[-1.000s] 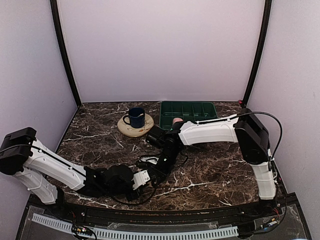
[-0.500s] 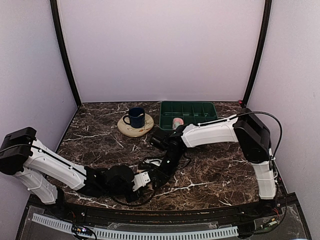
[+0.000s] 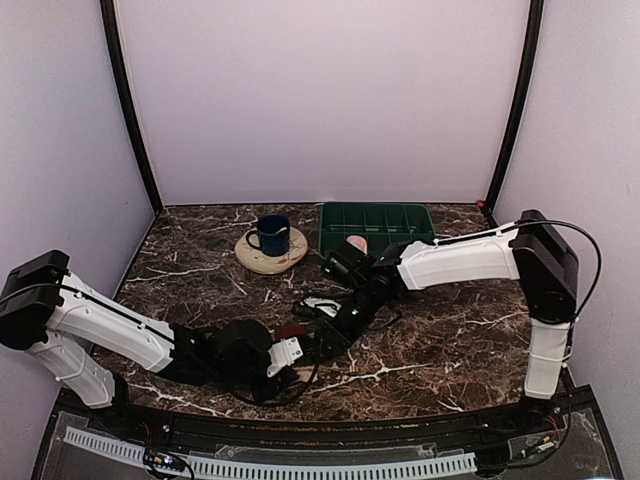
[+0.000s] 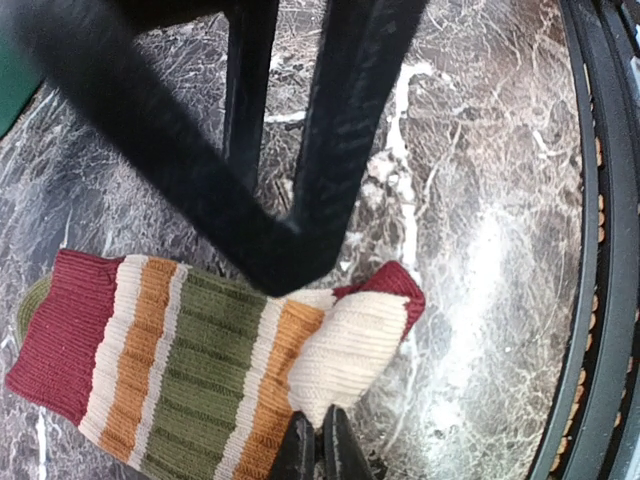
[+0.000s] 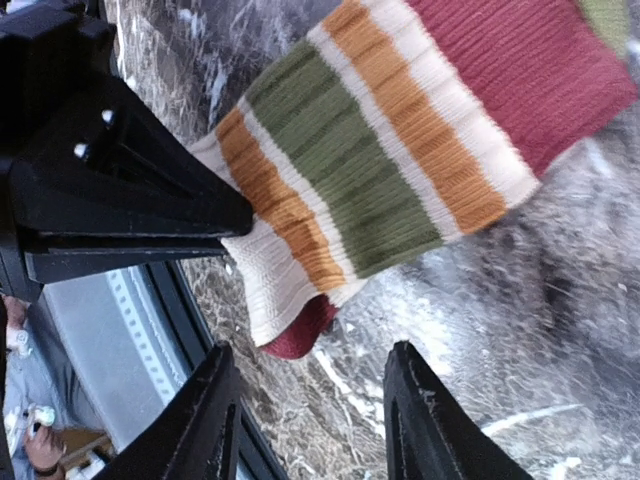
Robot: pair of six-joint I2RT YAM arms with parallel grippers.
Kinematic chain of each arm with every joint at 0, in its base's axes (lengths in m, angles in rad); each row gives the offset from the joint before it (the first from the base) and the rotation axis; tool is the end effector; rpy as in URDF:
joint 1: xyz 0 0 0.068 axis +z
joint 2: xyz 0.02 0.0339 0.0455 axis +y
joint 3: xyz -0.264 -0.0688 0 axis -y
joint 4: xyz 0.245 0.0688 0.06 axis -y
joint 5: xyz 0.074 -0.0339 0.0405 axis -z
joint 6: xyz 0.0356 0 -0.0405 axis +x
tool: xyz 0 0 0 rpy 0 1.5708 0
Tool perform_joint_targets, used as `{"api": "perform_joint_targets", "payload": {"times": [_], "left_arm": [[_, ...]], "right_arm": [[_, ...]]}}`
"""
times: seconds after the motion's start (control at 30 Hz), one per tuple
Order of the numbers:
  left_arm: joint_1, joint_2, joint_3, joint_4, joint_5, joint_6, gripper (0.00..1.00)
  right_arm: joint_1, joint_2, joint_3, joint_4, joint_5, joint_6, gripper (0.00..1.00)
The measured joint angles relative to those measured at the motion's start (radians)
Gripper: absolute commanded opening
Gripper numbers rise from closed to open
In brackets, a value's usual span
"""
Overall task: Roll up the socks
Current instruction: Roll the sock at the center of the board.
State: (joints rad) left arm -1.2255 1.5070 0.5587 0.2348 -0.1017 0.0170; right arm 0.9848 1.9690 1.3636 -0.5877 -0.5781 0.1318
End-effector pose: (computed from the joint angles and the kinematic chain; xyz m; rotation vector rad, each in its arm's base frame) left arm 0.0973 -0.2599 0.1413 1.3137 1.9286 -0.5080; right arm 0.2029 0.3409 0.1703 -1.3729 2.6161 1.0426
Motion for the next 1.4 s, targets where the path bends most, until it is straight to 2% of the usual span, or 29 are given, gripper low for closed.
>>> {"api": "perform_joint_targets", "payload": {"times": [0.23,0.53,0.87,1.1,1.4], "left_arm": [[0.089,0.0,0.056,-0.089,0.126,-0.041,0.0],[0.19,0.011,0.11,-0.2,0.326,-0.082,0.0],[0.285,0.126,0.187,-0.298,0.614,-0.085,0.0],[0.357,0.13,0.187,-0.314,0.734,-0.101,0.0],[0.395,0.21,0.235,-0.364,0.874,-0.101,0.0]], "right_arm": [[-0.002,-0.101,-0.137,0.124,0.099,0.023,0.43],[0.018,-0.243,-0.314,0.28,0.318,0.029,0.42],[0.166,-0.328,-0.413,0.399,0.522,-0.003,0.42],[0.242,-0.402,-0.488,0.461,0.669,-0.065,0.42],[0.345,-0.388,-0.474,0.487,0.735,-0.153,0.42]]}}
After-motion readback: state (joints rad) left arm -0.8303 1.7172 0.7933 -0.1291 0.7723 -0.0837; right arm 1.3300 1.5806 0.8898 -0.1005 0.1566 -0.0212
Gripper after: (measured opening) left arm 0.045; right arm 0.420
